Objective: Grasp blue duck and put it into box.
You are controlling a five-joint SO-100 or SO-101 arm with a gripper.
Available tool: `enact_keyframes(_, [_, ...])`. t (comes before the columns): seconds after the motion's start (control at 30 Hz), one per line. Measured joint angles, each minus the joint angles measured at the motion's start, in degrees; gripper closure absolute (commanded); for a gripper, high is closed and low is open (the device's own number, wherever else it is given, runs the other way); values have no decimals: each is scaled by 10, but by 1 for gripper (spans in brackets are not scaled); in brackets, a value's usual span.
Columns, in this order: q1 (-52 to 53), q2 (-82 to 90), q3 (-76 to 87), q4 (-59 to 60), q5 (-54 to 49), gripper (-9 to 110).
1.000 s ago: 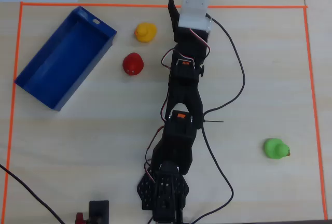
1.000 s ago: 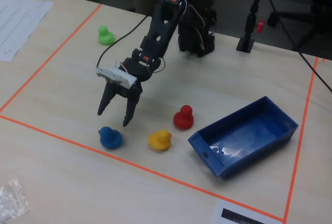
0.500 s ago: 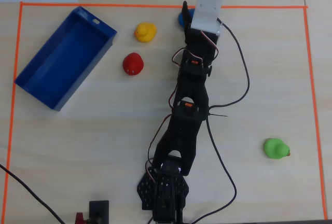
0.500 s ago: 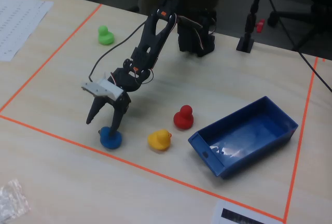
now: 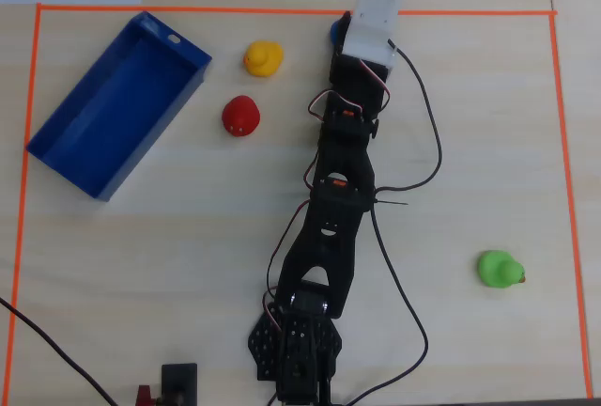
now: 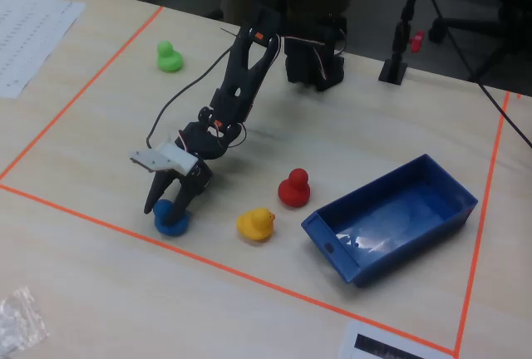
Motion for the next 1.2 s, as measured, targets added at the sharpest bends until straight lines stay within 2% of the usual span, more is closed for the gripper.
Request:
enact_keyframes(0.13, [0,67,-2,87,110,101])
enact_keyframes(0.23, [-12,174,-55,250,218,101])
enact_keyframes(0.33, [-62,283,-150,475,315,101])
enact_keyframes(0.5, [-231,376,-273,853,444,101])
enact_keyframes(0.63, [-401,362,-279,1049,522,101])
enact_keyframes(0.77, [-534,292,-318,1090,550,101])
enact_keyframes(0.9, [-592,202,-384,1084,570,101])
enact_keyframes(1.1, [-593,54,-555,1106,577,67])
enact_keyframes(1.17, [-592,18,-605,1113,562,66])
enact_keyframes(1.2, [-590,10,-618,1115,549,70])
